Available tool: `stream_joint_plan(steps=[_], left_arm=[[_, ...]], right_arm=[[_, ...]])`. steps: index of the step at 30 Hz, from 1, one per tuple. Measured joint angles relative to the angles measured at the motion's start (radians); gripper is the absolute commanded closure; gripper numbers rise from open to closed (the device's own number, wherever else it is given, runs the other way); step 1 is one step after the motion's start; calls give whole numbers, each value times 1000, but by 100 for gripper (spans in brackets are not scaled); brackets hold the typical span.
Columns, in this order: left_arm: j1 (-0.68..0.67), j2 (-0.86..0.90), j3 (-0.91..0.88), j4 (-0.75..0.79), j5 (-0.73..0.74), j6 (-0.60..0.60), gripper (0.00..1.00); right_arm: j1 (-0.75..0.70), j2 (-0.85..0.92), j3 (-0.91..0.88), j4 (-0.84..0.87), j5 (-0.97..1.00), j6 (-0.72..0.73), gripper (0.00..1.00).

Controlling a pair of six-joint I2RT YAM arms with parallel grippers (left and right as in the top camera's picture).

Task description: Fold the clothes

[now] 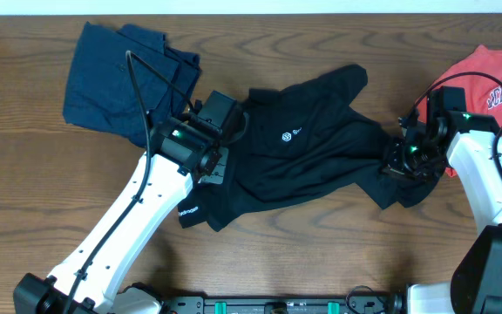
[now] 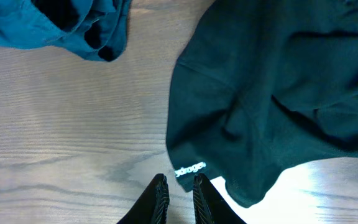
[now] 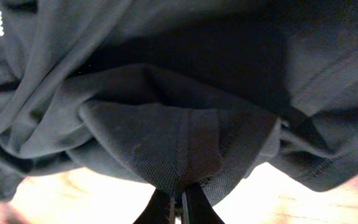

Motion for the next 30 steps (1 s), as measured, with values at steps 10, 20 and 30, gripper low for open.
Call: stream_joint_plan(steps=[10, 20, 30], left_arm=[[0, -8, -98, 17, 271, -48, 57], [0, -8, -395, 199, 462, -78, 57], [-46, -8, -435, 204, 476, -66, 55]], right_arm=[[60, 0, 0, 5, -18, -25, 99], [60, 0, 0, 7, -21, -26, 99], [60, 0, 0, 23, -21, -26, 99]])
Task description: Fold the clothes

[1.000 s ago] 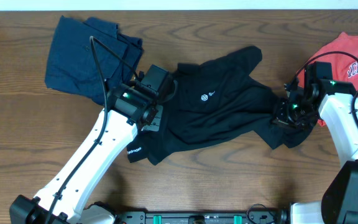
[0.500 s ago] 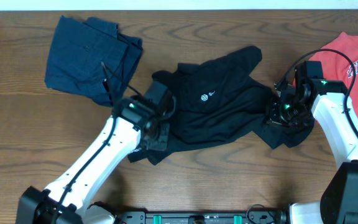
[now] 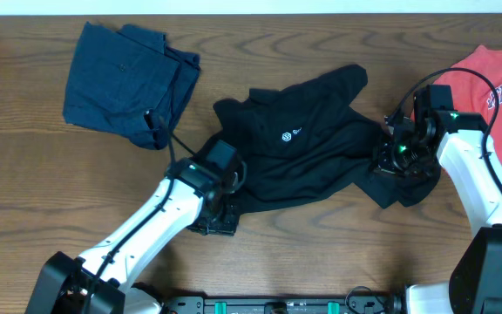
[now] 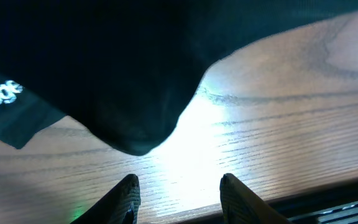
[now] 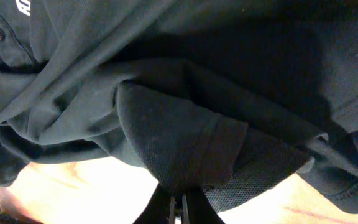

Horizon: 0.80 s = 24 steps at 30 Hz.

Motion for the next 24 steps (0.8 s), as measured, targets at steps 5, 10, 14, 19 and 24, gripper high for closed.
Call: stream_joint_plan(steps=[5, 10, 14, 19, 24], left_arm=[[-32, 0, -55, 54, -36, 0, 55], [-34, 0, -96, 90, -54, 0, 55], [-34, 0, -96, 174, -65, 1, 55], [-34, 0, -96, 240, -66, -2, 78], [-34, 0, -96, 222, -60, 6, 94]], right_arm=[[0, 0, 0, 0, 0, 0, 99], [0, 0, 0, 1, 0, 0, 98], [0, 0, 0, 1, 0, 0, 99], [0, 0, 0, 1, 0, 0, 99], [0, 0, 0, 1, 0, 0, 99]])
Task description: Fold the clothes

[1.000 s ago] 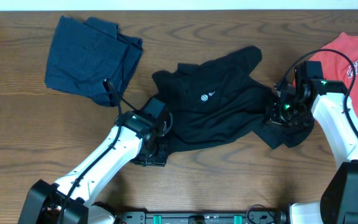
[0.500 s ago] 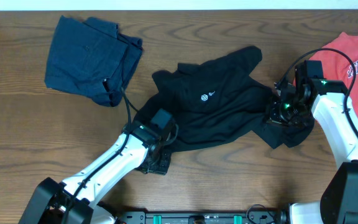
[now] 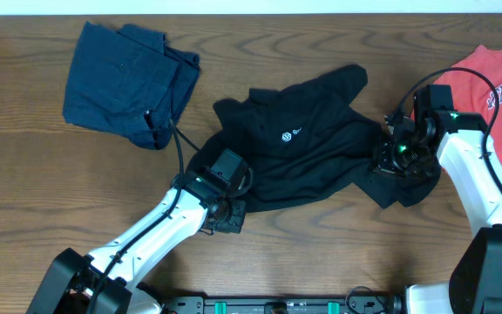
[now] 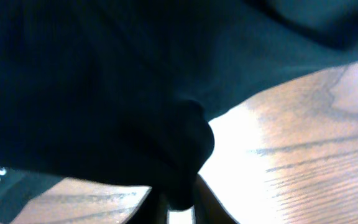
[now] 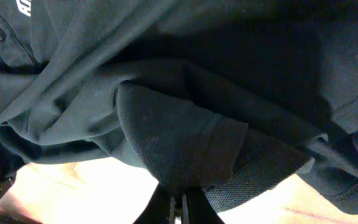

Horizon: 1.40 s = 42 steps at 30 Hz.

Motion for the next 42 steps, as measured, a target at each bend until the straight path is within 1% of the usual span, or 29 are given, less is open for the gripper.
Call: stream_joint_plan(steps=[3, 6, 11, 15, 20, 25, 28, 32, 33, 39, 42], left_arm=[[0, 0, 0, -10, 11, 5, 94], [0, 0, 21, -64, 45, 5, 94], [0, -14, 163, -182, 125, 5, 94], [0, -64, 264, -211, 156, 14, 94], [0, -99, 284, -248, 156, 20, 94], [0, -97, 284, -309, 111, 23, 93], [0, -97, 284, -344, 53, 24, 94], [5, -97, 284, -356, -15, 24, 94], [8, -97, 284, -356, -30, 24, 94], [45, -119, 285, -360, -127, 24, 94], [69, -128, 286, -375, -174, 24, 94]], right_arm=[[0, 0, 0, 2, 0, 0, 99], [0, 0, 0, 2, 0, 0, 99], [-4, 0, 0, 2, 0, 0, 99], [-22, 0, 0, -2, -1, 0, 99], [-48, 0, 0, -5, -1, -6, 99], [-60, 0, 0, -6, -1, -29, 99], [-63, 0, 0, -6, -7, -48, 99], [-64, 0, 0, -5, -60, -73, 97], [-64, 0, 0, -3, -77, -79, 99], [-64, 0, 0, 53, -140, -105, 99], [-58, 0, 0, 39, -164, -117, 99]])
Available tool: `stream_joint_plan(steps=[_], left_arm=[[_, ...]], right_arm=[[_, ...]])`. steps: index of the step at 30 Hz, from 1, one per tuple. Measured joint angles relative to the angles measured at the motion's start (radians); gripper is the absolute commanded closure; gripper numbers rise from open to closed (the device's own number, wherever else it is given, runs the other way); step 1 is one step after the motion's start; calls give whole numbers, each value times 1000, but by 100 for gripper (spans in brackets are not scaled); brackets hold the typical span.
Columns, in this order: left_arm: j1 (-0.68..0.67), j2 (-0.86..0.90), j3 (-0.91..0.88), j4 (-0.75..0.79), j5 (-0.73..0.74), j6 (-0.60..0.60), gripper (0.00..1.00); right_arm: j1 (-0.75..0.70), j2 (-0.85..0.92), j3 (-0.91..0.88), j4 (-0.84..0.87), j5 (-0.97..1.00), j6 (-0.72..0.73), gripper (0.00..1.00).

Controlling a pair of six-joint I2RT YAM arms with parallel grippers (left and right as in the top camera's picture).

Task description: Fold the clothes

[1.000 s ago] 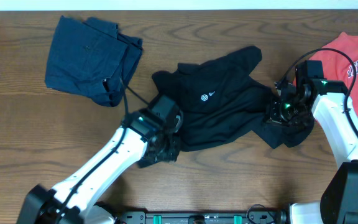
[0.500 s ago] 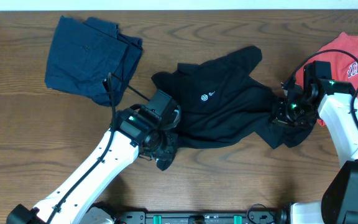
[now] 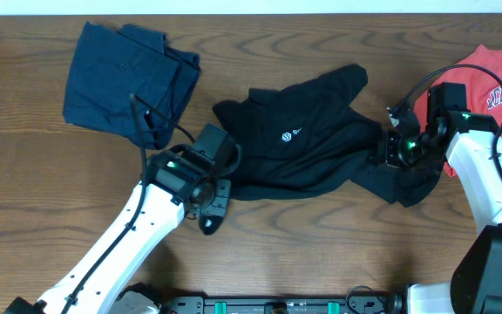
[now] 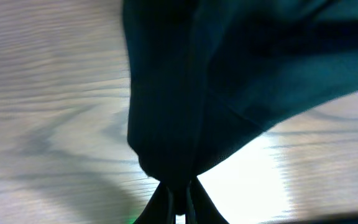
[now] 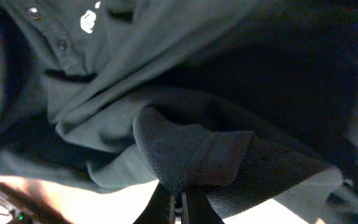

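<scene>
A black polo shirt (image 3: 308,144) with a small white chest logo lies crumpled at the table's middle. My left gripper (image 3: 207,205) is shut on a bunch of its lower left cloth (image 4: 166,106), which hangs from the closed fingers above the wood. At the shirt's right end my right gripper (image 3: 389,153) is shut on a fold of mesh fabric (image 5: 191,155). The collar buttons and logo show in the right wrist view.
A folded navy garment (image 3: 125,78) lies at the back left. A red shirt with white lettering (image 3: 499,96) lies at the right edge, behind the right arm. Bare wood table (image 3: 321,253) runs along the front.
My left gripper, shut on the shirt's lower left cloth, has moved left and up, pulling that part away from the table. The right gripper shifted slightly back with its fold.
My left gripper hovered shut beside the shirt's lettered hem while the right held the right end. Then the left was open over the shirt's front edge, then shut on cloth there. Now it holds that cloth raised further left; the right grip has held throughout.
</scene>
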Motion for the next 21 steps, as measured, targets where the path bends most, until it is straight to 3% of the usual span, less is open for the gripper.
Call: stream_joint_plan(steps=[6, 10, 15, 18, 21], left_arm=[[56, 0, 3, -105, -116, -16, 94], [122, 0, 3, -129, -183, -38, 94], [173, 0, 3, -109, -202, -41, 94], [174, 0, 3, -86, -191, -38, 94], [176, 0, 3, -58, -171, -37, 94]], right_arm=[[34, 0, 0, -79, 121, 3, 99], [22, 0, 0, -20, 221, 38, 99], [1, 0, 0, 53, 210, 56, 98], [2, 0, 0, 69, 188, 66, 88], [8, 0, 0, 76, 186, 74, 53]])
